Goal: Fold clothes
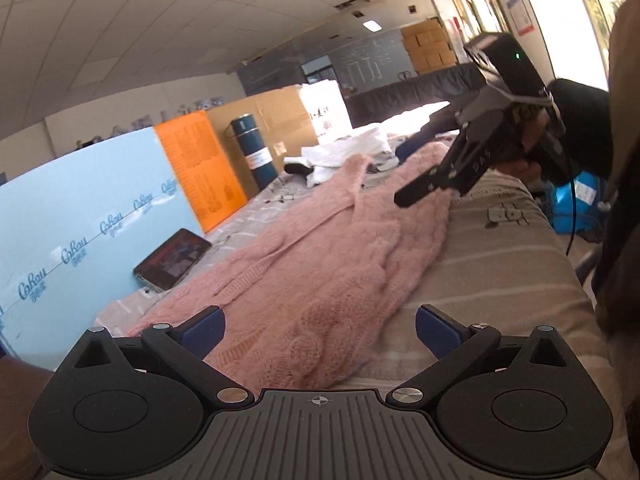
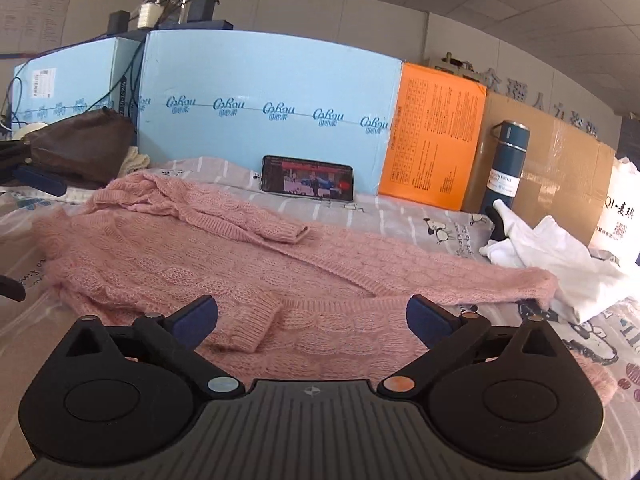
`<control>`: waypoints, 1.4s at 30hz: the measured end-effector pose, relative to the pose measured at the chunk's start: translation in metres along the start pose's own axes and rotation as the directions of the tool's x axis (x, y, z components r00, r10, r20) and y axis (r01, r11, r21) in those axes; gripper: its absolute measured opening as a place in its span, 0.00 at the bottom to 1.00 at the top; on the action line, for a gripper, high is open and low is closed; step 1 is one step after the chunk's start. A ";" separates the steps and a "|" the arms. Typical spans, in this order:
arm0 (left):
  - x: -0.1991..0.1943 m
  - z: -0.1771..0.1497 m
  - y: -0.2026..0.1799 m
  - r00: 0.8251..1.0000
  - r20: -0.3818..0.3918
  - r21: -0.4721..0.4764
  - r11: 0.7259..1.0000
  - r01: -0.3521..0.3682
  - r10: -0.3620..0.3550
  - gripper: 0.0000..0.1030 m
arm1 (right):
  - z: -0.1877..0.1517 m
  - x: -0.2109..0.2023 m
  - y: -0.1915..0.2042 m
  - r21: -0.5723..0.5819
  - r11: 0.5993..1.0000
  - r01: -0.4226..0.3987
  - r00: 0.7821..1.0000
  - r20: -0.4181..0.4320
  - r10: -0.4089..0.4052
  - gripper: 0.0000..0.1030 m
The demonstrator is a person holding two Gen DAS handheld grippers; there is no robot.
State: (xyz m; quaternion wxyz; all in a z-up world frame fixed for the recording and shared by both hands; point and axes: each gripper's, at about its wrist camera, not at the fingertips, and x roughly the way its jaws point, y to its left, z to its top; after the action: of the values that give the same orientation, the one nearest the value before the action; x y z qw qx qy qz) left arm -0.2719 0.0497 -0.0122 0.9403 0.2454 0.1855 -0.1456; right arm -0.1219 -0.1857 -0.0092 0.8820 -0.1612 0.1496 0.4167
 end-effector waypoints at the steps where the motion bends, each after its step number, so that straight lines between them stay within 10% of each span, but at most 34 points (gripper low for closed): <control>1: 0.003 0.001 -0.003 0.999 -0.031 0.025 1.000 -0.007 0.007 1.00 | -0.003 -0.008 -0.005 -0.027 1.000 0.001 1.000 -0.002 -0.001 1.00; 12: 0.014 0.007 -0.023 0.978 -0.161 0.134 0.985 -0.112 0.133 1.00 | -0.041 -0.030 -0.050 -0.276 0.957 0.087 0.978 -0.161 -0.136 1.00; 22: 0.040 0.019 -0.036 0.954 -0.158 0.245 0.946 -0.213 0.255 0.97 | -0.035 -0.008 -0.040 -0.310 0.950 -0.019 0.993 -0.116 -0.018 1.00; 27: 0.046 0.017 -0.036 0.949 -0.145 0.288 0.929 -0.230 0.280 0.51 | -0.028 0.005 -0.031 -0.285 0.954 -0.096 0.993 -0.095 0.072 1.00; 34: 0.037 0.012 -0.018 0.934 -0.105 0.228 0.923 -0.312 0.341 0.22 | -0.036 0.008 -0.077 -0.176 0.984 0.036 0.994 -0.093 -0.053 0.96; 36: 0.038 0.014 -0.017 0.937 -0.087 0.243 0.919 -0.309 0.338 0.14 | -0.039 0.006 -0.092 -0.125 0.990 0.066 0.993 -0.093 -0.078 0.81; 39: 0.042 0.019 -0.012 0.938 -0.070 0.258 0.914 -0.313 0.341 0.13 | -0.034 0.006 -0.114 -0.002 0.999 0.042 0.998 -0.045 -0.042 0.31; 42: 0.047 0.023 0.005 0.932 -0.072 0.233 0.914 -0.331 0.356 0.13 | -0.025 0.010 -0.123 0.054 0.998 0.021 0.999 0.031 -0.023 0.16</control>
State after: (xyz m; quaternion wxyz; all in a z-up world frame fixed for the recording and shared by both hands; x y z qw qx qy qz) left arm -0.2219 0.0336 -0.0108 0.9068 0.3830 0.1752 0.0168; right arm -0.0226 -0.2630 -0.0166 0.8928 -0.1328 0.1451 0.4052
